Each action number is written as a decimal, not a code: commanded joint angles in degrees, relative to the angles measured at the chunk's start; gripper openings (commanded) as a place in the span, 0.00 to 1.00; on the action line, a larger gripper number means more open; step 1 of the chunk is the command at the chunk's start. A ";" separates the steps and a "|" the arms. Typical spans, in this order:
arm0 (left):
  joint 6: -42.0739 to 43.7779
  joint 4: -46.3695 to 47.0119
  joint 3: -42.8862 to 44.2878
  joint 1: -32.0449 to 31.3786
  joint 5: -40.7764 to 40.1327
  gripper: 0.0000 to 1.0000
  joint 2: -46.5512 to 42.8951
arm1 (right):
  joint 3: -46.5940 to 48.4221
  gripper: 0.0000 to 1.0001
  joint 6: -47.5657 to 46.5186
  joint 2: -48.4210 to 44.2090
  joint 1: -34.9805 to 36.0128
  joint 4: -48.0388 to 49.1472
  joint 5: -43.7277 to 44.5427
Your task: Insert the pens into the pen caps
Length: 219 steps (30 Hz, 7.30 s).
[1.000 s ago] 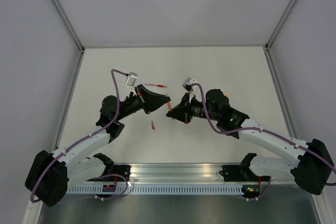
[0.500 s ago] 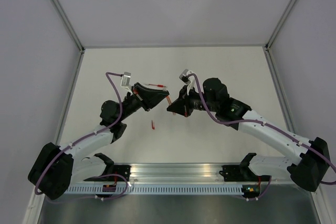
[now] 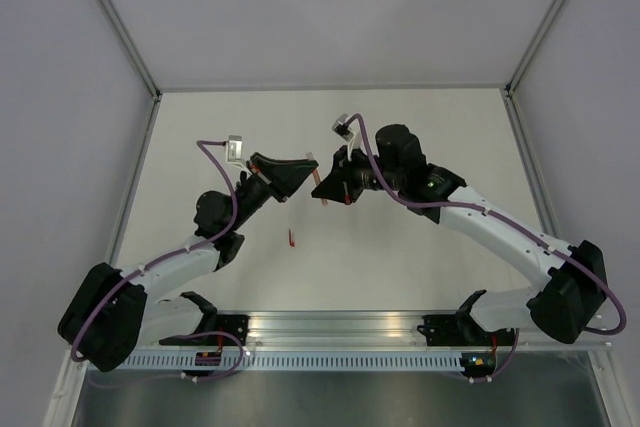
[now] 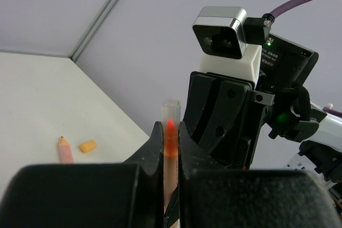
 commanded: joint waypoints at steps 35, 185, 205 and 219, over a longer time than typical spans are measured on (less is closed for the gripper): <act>16.69 -41.47 -0.17 -6.23 -2.51 0.90 -19.62 | -15.49 0.00 7.26 0.02 -4.05 10.61 22.23; 23.56 -41.98 2.21 -5.96 -3.78 0.61 -12.16 | -20.06 0.00 43.39 -7.43 18.09 17.45 59.95; 24.26 -42.07 2.91 -6.05 -3.08 0.49 -10.75 | -17.69 0.00 42.60 -4.09 22.92 19.04 61.27; 17.85 -31.27 -1.04 -6.05 10.97 0.02 -18.74 | -24.62 0.54 27.85 -13.73 24.34 29.46 61.36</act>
